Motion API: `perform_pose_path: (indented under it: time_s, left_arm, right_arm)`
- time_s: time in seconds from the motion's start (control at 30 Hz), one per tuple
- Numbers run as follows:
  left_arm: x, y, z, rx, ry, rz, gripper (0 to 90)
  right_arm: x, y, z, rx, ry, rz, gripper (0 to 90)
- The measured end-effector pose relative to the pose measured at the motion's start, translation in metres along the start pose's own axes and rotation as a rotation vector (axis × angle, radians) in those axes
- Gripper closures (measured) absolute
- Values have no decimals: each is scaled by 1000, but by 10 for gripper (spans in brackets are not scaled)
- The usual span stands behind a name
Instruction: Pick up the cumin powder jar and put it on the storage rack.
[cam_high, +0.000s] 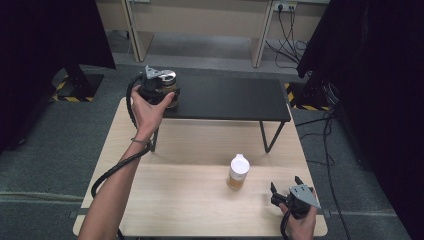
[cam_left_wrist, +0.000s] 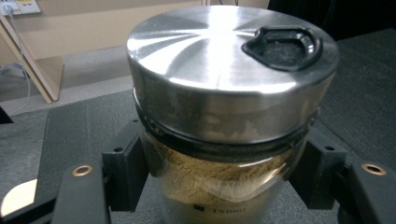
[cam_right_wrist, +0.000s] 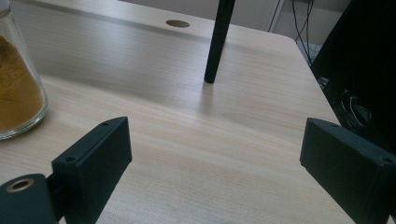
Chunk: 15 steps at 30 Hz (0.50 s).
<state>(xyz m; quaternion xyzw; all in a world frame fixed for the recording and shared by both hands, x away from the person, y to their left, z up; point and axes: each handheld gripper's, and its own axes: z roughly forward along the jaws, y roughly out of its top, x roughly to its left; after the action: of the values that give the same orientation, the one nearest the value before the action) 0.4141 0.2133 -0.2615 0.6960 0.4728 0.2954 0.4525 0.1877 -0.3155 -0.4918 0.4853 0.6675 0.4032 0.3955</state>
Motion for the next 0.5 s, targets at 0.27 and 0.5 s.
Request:
perform_pose_path:
  time_s: [0.27, 0.5]
  left_arm:
    - [-1, -1, 0, -3, 3, 6, 303]
    - [0, -3, 0, -13, -4, 14, 284]
  right_arm:
    - [0, 0, 0, 0, 1, -2, 90]
    - [-1, 0, 0, 0, 1, 3, 90]
